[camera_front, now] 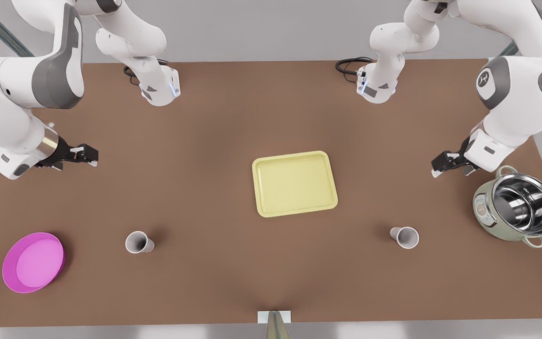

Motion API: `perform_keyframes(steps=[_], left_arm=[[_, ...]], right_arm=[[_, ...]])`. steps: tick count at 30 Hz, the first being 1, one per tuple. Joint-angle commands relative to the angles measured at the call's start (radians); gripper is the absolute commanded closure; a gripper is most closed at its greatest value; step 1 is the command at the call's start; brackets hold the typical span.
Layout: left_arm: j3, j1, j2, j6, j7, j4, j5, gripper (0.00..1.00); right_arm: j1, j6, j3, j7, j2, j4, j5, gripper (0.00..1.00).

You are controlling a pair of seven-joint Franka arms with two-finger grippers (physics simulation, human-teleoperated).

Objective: Use the left arm to pick up the white IKEA cup from the tray and place it on the middle-left position; use the right arm to pick up the white IKEA cup from the tray and place it on the middle-right position

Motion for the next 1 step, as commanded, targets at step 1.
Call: perform_keyframes(steps=[1], left_arm=[[0.000,-0.003,-0.002,-0.180,0.023,0.001,0.004,0.00]], right_arm=[[0.002,-0.001,0.000,0.020,-0.001,0.000,0.000,0.00]])
